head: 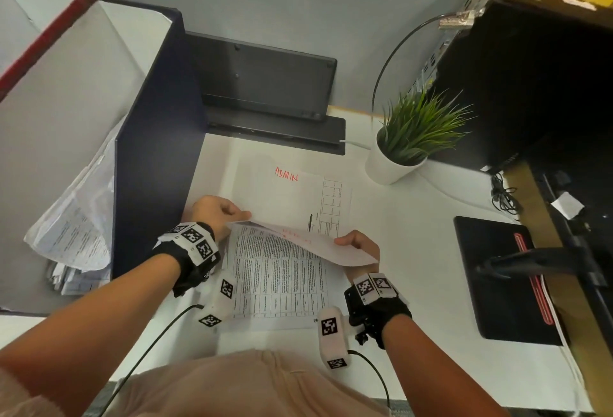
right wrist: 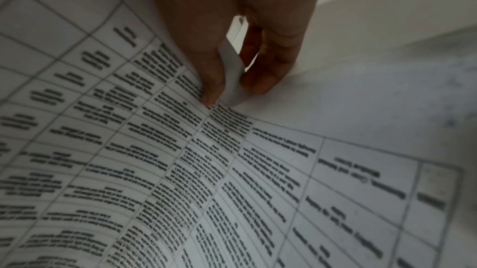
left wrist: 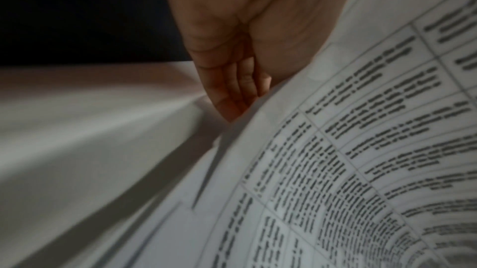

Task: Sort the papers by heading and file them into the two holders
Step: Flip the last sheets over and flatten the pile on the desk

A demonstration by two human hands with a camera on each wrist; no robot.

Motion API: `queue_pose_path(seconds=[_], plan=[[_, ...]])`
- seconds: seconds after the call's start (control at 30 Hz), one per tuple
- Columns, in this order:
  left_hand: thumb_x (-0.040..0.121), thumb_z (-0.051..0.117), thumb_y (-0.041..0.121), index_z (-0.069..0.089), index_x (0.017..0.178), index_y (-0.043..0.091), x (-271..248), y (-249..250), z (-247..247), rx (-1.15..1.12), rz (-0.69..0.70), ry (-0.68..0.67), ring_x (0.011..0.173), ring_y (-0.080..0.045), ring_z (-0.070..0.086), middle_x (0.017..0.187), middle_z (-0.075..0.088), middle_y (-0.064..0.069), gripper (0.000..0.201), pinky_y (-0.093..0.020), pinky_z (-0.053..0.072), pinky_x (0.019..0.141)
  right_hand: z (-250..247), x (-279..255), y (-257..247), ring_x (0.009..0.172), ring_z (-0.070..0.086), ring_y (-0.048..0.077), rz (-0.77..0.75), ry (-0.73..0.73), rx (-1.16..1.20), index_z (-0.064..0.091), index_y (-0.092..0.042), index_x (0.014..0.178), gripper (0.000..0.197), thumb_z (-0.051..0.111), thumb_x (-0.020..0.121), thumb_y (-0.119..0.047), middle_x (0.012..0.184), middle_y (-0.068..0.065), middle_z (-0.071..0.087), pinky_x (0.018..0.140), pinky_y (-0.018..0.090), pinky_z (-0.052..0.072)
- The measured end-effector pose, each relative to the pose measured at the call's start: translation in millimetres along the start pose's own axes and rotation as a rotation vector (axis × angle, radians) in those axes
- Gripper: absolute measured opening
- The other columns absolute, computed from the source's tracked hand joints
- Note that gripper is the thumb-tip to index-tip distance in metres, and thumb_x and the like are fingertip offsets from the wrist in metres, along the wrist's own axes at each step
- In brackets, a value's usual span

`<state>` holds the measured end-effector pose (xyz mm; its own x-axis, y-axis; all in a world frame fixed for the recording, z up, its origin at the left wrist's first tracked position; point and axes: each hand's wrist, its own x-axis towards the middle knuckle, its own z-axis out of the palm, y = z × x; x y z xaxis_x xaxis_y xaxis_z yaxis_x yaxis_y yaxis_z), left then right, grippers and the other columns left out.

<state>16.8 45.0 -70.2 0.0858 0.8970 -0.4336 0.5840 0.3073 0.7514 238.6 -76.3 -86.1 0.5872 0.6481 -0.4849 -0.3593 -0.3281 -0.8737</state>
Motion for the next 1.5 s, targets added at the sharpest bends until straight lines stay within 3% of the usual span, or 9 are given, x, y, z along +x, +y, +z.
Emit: queue_pose_path(seconds=[0.23,0.63,0.7,0.8,0.93,1.1,1.23,1.37,1.5], plan=[[0.088,0.062,0.007,0.066,0.110,0.003,-21,-1,6,-0.068,0.200,0.109,0.079,-0.011,0.057,0.097,0.064,-0.004,0.023,-0.014,0.046,0.068,-1,1,3,0.059,0.057,0.007,-0.091,-0.007,-0.156,0.051,-0.011,0.057,0.034,0.058,0.077,0.015,0.069,0.006,0.055,0.056,0.015,0.046],[0.078,0.042,-0.012,0.056,0.059,0.004,-19,-2,2,-0.452,0.014,-0.010,0.087,-0.023,0.056,0.083,0.063,-0.005,0.029,-0.035,0.041,0.087,1,0,-3,0.095,0.061,0.020,-0.038,-0.007,-0.415,0.060,-0.010,0.110,0.044,0.080,0.071,-0.015,0.099,0.001,0.062,0.076,0.017,0.048],[0.081,0.044,-0.004,0.059,0.062,0.007,-13,-2,0,-0.472,-0.069,-0.056,0.090,-0.025,0.054,0.083,0.061,-0.006,0.026,-0.035,0.042,0.082,0,-1,-3,0.084,0.061,0.024,-0.023,-0.009,-0.327,0.068,-0.011,0.076,0.008,0.071,0.076,-0.004,0.078,0.000,0.065,0.072,0.022,0.049],[0.088,0.052,0.017,0.065,0.084,0.011,-6,-3,-3,-0.483,-0.145,-0.113,0.088,-0.025,0.054,0.092,0.062,-0.011,0.014,-0.038,0.044,0.084,0,1,-3,0.050,0.056,0.013,0.018,-0.003,0.007,0.054,-0.013,0.031,0.055,0.047,0.073,0.022,0.042,-0.005,0.057,0.045,0.012,0.045],[0.077,0.074,0.028,0.069,0.096,0.014,-4,-7,-3,-0.311,-0.156,-0.164,0.088,-0.018,0.065,0.093,0.070,-0.003,0.024,-0.030,0.051,0.082,3,0,-6,0.031,0.047,0.005,0.049,-0.012,0.076,0.046,-0.013,0.024,0.059,0.042,0.070,0.023,0.034,-0.006,0.048,0.034,0.010,0.037],[0.081,0.070,0.025,0.071,0.088,0.017,-7,-7,1,-0.171,-0.073,-0.131,0.074,-0.003,0.061,0.084,0.067,0.007,0.010,-0.013,0.042,0.056,3,2,-2,0.054,0.057,0.013,-0.029,0.016,-0.127,0.055,-0.010,0.044,0.042,0.054,0.077,0.016,0.055,0.001,0.058,0.045,0.014,0.046],[0.093,0.051,0.021,0.065,0.091,0.011,-5,-11,7,-0.187,-0.082,-0.023,0.075,-0.015,0.056,0.088,0.064,-0.003,0.017,-0.028,0.048,0.074,6,5,-2,0.065,0.056,0.014,-0.123,0.057,-0.509,0.057,-0.019,0.067,0.020,0.073,0.078,-0.017,0.067,-0.004,0.060,0.052,0.008,0.044],[0.083,0.037,0.071,0.065,0.110,0.022,-8,-14,8,-0.549,-0.239,-0.300,0.102,-0.024,0.063,0.105,0.069,-0.006,0.062,-0.041,0.044,0.095,12,4,-4,0.061,0.052,0.020,-0.062,0.185,-0.304,0.049,-0.009,0.091,0.015,0.062,0.086,-0.004,0.081,0.012,0.054,0.052,0.027,0.050],[0.064,0.044,0.086,0.039,0.140,0.028,-18,-11,12,-0.323,-0.092,-0.363,0.134,-0.020,0.038,0.144,0.043,0.002,0.095,-0.045,0.025,0.110,13,2,-7,0.063,0.052,0.018,0.065,0.147,-0.180,0.043,-0.010,0.104,0.026,0.050,0.088,0.008,0.081,0.012,0.054,0.055,0.030,0.048]])
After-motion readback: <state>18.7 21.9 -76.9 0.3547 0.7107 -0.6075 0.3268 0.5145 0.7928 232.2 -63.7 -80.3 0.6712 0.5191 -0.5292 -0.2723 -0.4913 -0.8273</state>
